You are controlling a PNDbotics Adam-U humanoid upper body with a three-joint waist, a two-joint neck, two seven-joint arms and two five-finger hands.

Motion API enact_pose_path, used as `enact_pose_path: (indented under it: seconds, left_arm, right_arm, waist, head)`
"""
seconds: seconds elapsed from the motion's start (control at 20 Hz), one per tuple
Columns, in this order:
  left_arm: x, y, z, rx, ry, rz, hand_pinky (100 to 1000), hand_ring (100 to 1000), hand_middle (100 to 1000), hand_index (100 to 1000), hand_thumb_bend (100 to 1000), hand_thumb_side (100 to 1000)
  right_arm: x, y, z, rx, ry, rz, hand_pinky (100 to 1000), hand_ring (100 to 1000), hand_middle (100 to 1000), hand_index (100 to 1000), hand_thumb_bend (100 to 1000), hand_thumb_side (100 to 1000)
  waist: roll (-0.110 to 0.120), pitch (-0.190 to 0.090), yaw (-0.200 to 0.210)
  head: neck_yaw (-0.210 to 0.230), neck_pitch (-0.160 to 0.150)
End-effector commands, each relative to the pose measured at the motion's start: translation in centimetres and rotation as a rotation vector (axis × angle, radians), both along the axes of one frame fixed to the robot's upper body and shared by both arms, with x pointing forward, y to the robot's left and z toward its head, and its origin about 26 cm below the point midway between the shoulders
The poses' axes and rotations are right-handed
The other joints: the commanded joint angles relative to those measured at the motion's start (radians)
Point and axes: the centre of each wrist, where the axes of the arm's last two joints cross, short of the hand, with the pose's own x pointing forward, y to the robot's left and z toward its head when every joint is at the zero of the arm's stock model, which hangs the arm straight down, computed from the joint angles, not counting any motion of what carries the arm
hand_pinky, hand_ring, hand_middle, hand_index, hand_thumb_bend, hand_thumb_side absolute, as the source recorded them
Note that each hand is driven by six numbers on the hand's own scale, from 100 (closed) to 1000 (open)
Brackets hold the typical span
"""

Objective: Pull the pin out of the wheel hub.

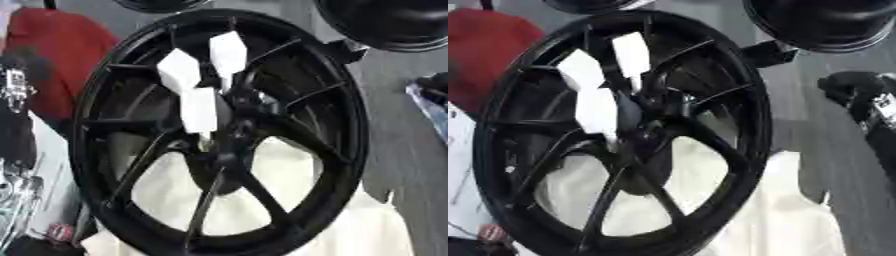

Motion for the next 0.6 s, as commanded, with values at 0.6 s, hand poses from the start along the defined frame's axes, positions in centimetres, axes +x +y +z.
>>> enact_pose_path:
  seconds: [0.6]
  left_arm:
    - [-0.15, 0.62, 1.37, 0.056, -0.034, 0.009, 831, 740, 628, 771, 100, 698]
  right_arm:
    - [-0.3, -0.15, 0.33, -0.011, -0.016, 0.001, 965, 906, 708, 750, 100, 705]
  waist:
    - [-0.001, -0.015, 0.0]
  head:
    - [-0.022, 0.012]
